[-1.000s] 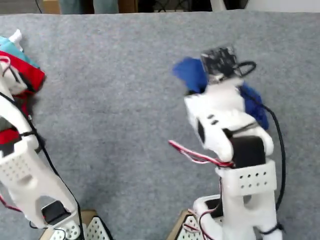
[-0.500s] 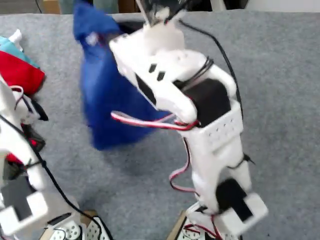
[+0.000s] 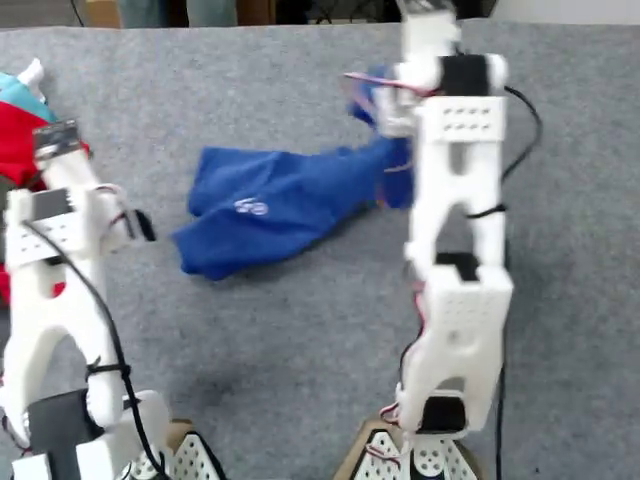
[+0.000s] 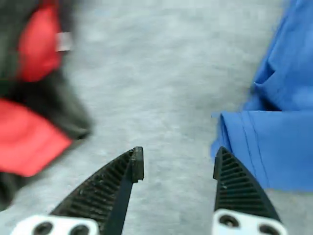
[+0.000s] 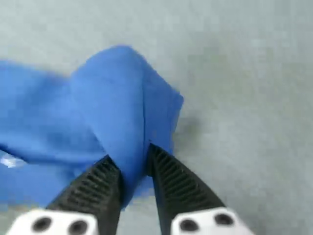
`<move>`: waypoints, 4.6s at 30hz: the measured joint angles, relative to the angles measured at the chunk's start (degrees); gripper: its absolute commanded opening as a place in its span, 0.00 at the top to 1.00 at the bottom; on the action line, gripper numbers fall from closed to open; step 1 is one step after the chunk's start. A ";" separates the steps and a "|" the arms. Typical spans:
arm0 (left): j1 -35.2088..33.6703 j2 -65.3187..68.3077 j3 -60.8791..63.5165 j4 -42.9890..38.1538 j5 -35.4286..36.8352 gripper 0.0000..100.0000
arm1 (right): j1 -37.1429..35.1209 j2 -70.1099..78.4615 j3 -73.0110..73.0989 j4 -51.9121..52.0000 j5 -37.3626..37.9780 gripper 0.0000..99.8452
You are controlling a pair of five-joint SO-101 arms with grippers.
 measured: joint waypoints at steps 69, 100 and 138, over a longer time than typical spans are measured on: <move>35.08 66.02 -62.33 30.59 5.01 0.97 | -2.02 21.45 5.45 -9.85 26.29 0.87; 29.19 55.65 -40.09 30.51 -16.79 0.97 | 22.86 6.95 24.62 0.44 48.70 0.94; 32.09 25.76 3.60 14.86 -25.05 0.97 | 6.07 24.88 -1.14 -5.98 18.02 0.73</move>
